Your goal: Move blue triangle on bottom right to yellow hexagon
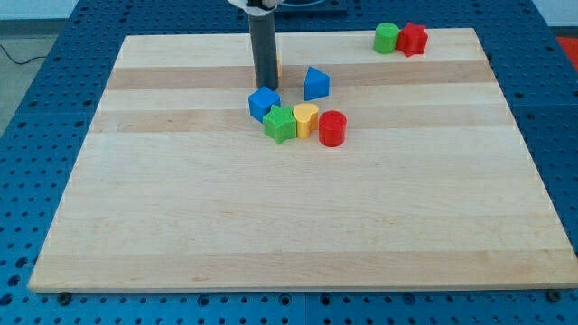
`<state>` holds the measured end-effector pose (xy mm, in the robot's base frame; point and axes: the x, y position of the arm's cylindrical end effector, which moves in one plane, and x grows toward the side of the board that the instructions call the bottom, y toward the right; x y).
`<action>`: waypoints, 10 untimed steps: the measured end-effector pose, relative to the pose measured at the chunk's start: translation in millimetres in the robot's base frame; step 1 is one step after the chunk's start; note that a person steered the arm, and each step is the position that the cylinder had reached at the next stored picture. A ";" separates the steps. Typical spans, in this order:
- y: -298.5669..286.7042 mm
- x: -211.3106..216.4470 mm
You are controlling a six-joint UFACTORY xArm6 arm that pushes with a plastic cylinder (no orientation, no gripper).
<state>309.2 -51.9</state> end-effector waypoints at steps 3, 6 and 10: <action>6.5 -52.7; 179.2 -15.9; 76.9 -28.8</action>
<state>280.5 25.0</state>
